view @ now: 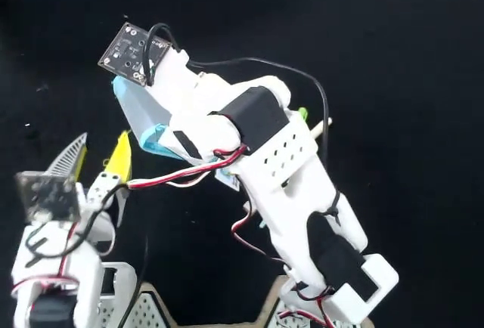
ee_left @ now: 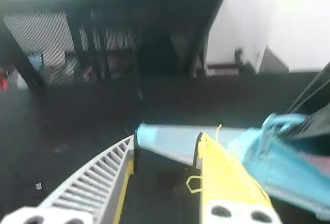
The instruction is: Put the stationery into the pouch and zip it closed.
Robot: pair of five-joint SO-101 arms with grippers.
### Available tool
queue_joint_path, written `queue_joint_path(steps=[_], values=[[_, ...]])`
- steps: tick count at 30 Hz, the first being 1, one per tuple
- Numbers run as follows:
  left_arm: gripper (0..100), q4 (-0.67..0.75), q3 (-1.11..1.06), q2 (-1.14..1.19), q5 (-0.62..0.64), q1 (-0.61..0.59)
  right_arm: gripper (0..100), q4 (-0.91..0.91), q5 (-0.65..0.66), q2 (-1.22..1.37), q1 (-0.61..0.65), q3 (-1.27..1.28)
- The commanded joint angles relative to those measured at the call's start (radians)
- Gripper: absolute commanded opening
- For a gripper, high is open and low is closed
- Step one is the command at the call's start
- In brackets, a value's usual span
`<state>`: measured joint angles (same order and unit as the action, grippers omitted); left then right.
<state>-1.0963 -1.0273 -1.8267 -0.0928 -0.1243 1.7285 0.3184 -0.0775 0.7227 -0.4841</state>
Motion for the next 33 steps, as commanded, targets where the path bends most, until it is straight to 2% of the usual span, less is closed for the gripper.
queue_joint_path(steps=[1,6,12,19,25,33], values=[[23,-0.003,0.128,0.005,-0.009,-0.001,1.1,-0.003,0.011,-0.051,-0.018,-0.005],[23,-0.032,0.17,0.057,-0.098,-0.001,1.1,-0.003,0.011,-0.051,-0.014,-0.012],[23,-0.201,0.444,0.261,-0.103,0.004,1.1,-0.003,0.011,-0.051,-0.015,-0.005],[23,-0.402,0.673,0.56,-0.098,0.128,1.1,-0.003,0.011,-0.051,-0.02,-0.004],[23,-0.535,0.885,0.724,-0.101,0.147,1.1,-0.003,0.011,-0.051,-0.02,-0.004],[23,-0.562,0.906,0.829,-0.098,0.147,1.1,-0.003,0.011,-0.051,-0.02,-0.012]])
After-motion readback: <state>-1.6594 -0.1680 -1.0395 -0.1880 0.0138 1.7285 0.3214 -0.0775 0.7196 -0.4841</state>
